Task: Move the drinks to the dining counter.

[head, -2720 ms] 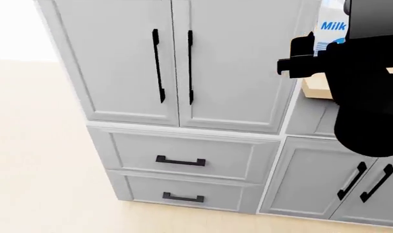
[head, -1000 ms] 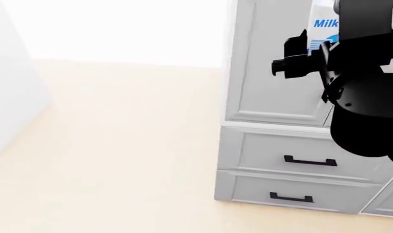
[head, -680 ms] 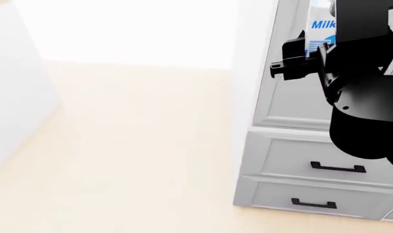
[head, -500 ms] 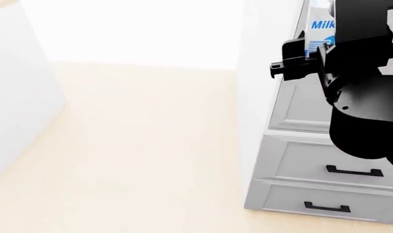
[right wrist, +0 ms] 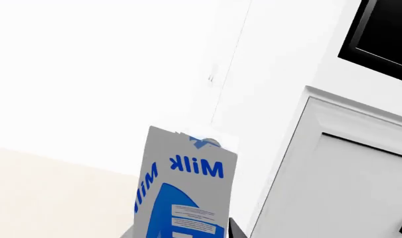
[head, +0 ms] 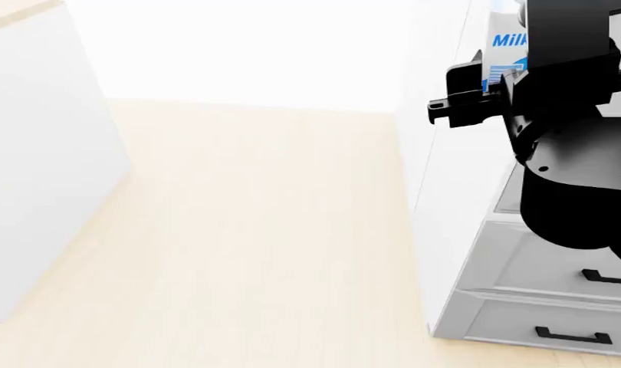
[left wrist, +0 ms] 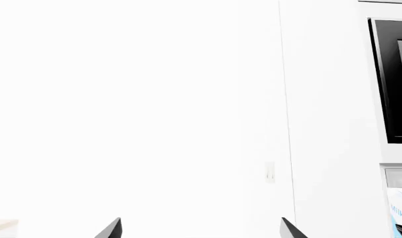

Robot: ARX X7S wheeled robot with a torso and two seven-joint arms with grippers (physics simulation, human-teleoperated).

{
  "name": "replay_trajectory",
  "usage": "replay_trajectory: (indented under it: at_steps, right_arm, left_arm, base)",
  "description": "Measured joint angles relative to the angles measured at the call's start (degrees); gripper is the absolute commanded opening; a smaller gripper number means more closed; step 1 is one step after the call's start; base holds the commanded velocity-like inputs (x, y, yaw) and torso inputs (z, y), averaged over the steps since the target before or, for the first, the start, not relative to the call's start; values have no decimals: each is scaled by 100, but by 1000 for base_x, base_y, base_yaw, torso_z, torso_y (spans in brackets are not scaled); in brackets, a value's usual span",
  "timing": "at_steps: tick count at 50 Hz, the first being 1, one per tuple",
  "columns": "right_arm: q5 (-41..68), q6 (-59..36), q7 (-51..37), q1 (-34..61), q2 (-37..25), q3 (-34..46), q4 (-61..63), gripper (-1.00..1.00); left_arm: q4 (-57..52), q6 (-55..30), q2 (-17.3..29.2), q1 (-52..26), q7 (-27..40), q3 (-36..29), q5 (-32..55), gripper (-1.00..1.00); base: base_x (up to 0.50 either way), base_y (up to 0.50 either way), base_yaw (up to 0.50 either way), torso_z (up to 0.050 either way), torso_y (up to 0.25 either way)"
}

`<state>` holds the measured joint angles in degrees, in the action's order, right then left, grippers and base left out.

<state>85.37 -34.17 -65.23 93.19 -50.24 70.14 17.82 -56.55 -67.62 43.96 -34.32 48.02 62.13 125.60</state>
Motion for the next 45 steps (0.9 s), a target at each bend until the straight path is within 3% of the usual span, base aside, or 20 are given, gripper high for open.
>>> replay_trajectory:
  at_steps: [45]
  right_arm:
    - [11,-109,34,-6,64,-27,-65,-100]
  left_arm:
    - [21,-84,-54,-47,15,-1,19,100]
  base:
    - [-42,498,0,0,1]
